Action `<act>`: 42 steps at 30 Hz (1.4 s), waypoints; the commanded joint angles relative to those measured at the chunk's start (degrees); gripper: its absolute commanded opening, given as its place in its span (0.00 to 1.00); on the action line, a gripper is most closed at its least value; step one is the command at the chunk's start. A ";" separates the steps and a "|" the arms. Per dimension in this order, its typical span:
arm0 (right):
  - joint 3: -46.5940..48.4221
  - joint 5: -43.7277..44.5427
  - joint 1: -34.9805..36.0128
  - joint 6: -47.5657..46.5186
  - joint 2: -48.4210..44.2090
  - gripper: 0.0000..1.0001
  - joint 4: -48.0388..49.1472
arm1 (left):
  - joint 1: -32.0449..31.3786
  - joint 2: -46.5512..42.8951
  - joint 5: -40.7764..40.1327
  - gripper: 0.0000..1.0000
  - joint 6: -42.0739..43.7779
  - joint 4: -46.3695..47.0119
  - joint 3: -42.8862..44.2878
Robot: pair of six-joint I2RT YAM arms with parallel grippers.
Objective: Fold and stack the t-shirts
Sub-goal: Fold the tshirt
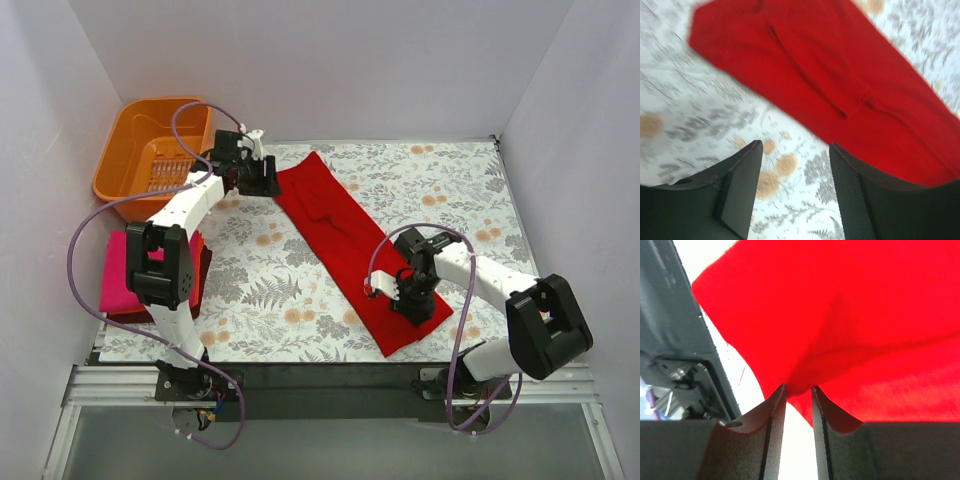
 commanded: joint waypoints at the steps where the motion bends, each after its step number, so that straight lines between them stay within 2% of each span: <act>1: 6.54 -2.53 -1.90 1.85 -0.14 0.32 -3.24 | -4.62 -2.28 -1.10 0.51 3.12 -3.51 -1.43; 4: 13.14 -3.58 -5.68 0.98 1.71 0.32 -4.48 | -7.09 2.46 -2.77 0.40 2.95 -5.89 1.20; 7: 17.27 -2.45 -7.62 -0.26 4.61 0.32 -4.74 | -8.76 8.26 -5.67 0.37 2.25 -7.30 4.89; 14: 17.73 -0.16 -9.65 -6.14 8.65 0.28 -4.92 | -9.30 21.62 -9.89 0.27 2.33 -12.13 16.58; 21: 18.16 -2.17 -9.38 -9.13 13.48 0.28 -4.66 | -9.39 35.06 -13.06 0.23 6.98 -13.19 30.37; 22: 18.25 -2.53 -9.38 -9.31 14.19 0.28 -4.48 | -9.47 37.17 -13.24 0.22 7.77 -13.36 35.70; 26: 19.39 -4.02 -7.28 -8.70 18.40 0.27 -3.95 | -9.30 44.38 -12.45 0.22 9.36 -13.02 46.10; 28: 18.87 -4.90 -6.66 -8.35 20.52 0.27 -3.60 | -9.12 43.26 -11.31 0.23 8.84 -8.28 45.42; 33: 16.06 -6.75 -2.45 -6.77 23.33 0.26 -1.59 | -8.24 33.52 -8.50 0.36 4.19 3.49 36.99; 38: 15.96 -11.14 5.01 -2.38 25.18 0.26 0.35 | -6.66 26.57 -3.93 0.46 -0.30 3.87 34.62; 42: 17.45 -14.83 10.73 1.49 26.84 0.26 1.93 | -6.57 20.32 -2.08 0.47 0.49 0.72 28.38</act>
